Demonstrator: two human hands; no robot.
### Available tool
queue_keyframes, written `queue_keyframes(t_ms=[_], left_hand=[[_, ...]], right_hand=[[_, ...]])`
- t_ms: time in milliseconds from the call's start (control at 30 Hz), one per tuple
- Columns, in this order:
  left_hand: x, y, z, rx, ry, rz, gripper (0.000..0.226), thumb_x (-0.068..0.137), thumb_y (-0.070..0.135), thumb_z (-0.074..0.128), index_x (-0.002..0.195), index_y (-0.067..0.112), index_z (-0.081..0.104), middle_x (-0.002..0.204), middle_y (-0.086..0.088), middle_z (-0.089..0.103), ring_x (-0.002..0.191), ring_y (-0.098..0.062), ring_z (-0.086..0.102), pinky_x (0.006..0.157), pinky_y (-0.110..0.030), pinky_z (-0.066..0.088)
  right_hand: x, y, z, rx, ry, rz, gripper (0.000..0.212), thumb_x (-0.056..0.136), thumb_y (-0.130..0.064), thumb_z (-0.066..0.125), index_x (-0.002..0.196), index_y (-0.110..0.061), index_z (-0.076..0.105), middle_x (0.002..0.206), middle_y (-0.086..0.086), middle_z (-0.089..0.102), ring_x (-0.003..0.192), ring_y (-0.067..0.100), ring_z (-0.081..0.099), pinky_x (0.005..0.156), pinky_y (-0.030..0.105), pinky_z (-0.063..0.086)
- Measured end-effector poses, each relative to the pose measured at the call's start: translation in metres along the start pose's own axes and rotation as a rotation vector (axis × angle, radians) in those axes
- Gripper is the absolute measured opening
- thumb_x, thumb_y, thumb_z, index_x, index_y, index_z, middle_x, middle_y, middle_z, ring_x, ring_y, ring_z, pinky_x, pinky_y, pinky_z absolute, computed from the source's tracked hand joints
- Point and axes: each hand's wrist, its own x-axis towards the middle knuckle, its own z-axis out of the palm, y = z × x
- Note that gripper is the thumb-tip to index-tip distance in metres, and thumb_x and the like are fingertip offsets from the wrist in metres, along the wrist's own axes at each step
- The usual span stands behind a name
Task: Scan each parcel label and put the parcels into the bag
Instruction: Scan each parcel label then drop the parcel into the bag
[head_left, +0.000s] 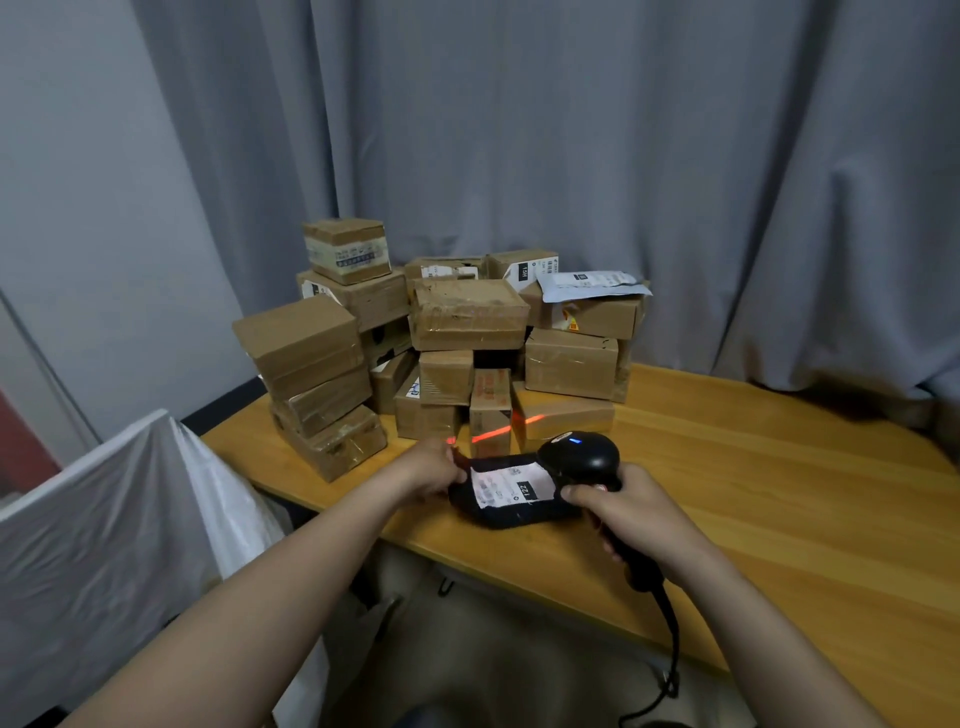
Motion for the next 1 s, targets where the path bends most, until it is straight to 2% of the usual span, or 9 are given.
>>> queue_keyframes(t_ms=[133, 200, 300, 400, 467, 567, 733, 900, 1000], left_hand=[[0.001, 0.028, -0.026, 0.043, 0.170, 0.167, 0.026, 0.100, 0.016, 0.062, 0.082, 0.021, 0.044, 0.087, -0.002, 0.057, 0.077, -0.016, 0.053, 0.063, -0.030, 0.040], [0.003, 0.041, -0.039, 0.037, 0.190, 0.210, 0.024, 0.101, 0.016, 0.061, 0.084, 0.020, 0.044, 0.087, -0.001, 0.057, 0.079, -0.018, 0.055, 0.063, -0.030, 0.041], [0.003, 0.057, -0.056, 0.010, 0.200, 0.249, 0.026, 0.101, 0.016, 0.061, 0.084, 0.020, 0.043, 0.083, -0.002, 0.055, 0.072, -0.017, 0.051, 0.060, -0.030, 0.039], [0.007, 0.068, -0.069, -0.010, 0.265, 0.288, 0.016, 0.101, 0.018, 0.062, 0.091, 0.019, 0.051, 0.088, -0.001, 0.060, 0.080, -0.019, 0.057, 0.066, -0.032, 0.044], [0.007, 0.072, -0.075, -0.019, 0.275, 0.301, 0.007, 0.101, 0.020, 0.063, 0.098, 0.018, 0.057, 0.093, -0.002, 0.064, 0.085, -0.021, 0.060, 0.071, -0.034, 0.048], [0.008, 0.072, -0.080, -0.022, 0.252, 0.310, 0.006, 0.101, 0.020, 0.062, 0.097, 0.019, 0.059, 0.097, -0.006, 0.068, 0.082, -0.022, 0.062, 0.070, -0.035, 0.051], [0.004, 0.072, -0.089, 0.037, 0.288, 0.340, 0.004, 0.098, 0.020, 0.068, 0.096, 0.022, 0.066, 0.099, 0.001, 0.070, 0.098, -0.019, 0.065, 0.079, -0.033, 0.049], [0.001, 0.075, -0.094, 0.082, 0.352, 0.340, 0.006, 0.097, 0.021, 0.069, 0.096, 0.027, 0.071, 0.103, 0.006, 0.070, 0.100, -0.014, 0.063, 0.086, -0.037, 0.051], [0.001, 0.072, -0.095, 0.080, 0.360, 0.332, 0.008, 0.098, 0.021, 0.068, 0.096, 0.027, 0.071, 0.103, 0.006, 0.070, 0.102, -0.014, 0.063, 0.084, -0.035, 0.049]], right_hand=[[-0.003, -0.006, 0.001, 0.012, -0.058, -0.011, 0.018, 0.098, -0.023, 0.072, 0.101, -0.007, 0.065, 0.069, 0.004, 0.063, 0.052, 0.019, 0.057, 0.048, 0.030, 0.048], [-0.003, -0.007, 0.000, 0.021, -0.067, -0.026, 0.017, 0.098, -0.023, 0.072, 0.099, -0.006, 0.066, 0.069, 0.003, 0.063, 0.052, 0.018, 0.057, 0.049, 0.030, 0.049], [-0.003, -0.007, -0.003, 0.036, -0.057, -0.041, 0.019, 0.098, -0.023, 0.072, 0.101, -0.004, 0.068, 0.067, 0.003, 0.063, 0.054, 0.019, 0.058, 0.051, 0.029, 0.050], [-0.005, -0.007, -0.006, 0.018, -0.037, -0.063, 0.020, 0.097, -0.025, 0.073, 0.093, -0.006, 0.069, 0.062, 0.001, 0.062, 0.052, 0.018, 0.058, 0.051, 0.029, 0.051], [-0.007, -0.008, -0.007, 0.005, -0.029, -0.090, 0.024, 0.097, -0.028, 0.073, 0.085, -0.007, 0.069, 0.060, 0.001, 0.061, 0.050, 0.017, 0.058, 0.051, 0.028, 0.052], [-0.010, -0.011, -0.008, -0.004, -0.020, -0.132, 0.030, 0.097, -0.030, 0.073, 0.077, -0.008, 0.068, 0.058, 0.002, 0.060, 0.048, 0.016, 0.057, 0.052, 0.027, 0.051], [-0.016, -0.013, -0.009, -0.025, -0.032, -0.184, 0.034, 0.097, -0.030, 0.072, 0.075, -0.006, 0.068, 0.057, 0.006, 0.060, 0.046, 0.017, 0.056, 0.052, 0.029, 0.051], [-0.021, -0.014, -0.010, -0.054, -0.038, -0.177, 0.034, 0.098, -0.031, 0.071, 0.070, -0.012, 0.066, 0.053, 0.001, 0.058, 0.045, 0.015, 0.056, 0.054, 0.029, 0.051], [-0.023, -0.014, -0.012, -0.064, -0.037, -0.178, 0.035, 0.098, -0.031, 0.070, 0.070, -0.012, 0.066, 0.053, 0.003, 0.058, 0.046, 0.015, 0.055, 0.055, 0.029, 0.051]])
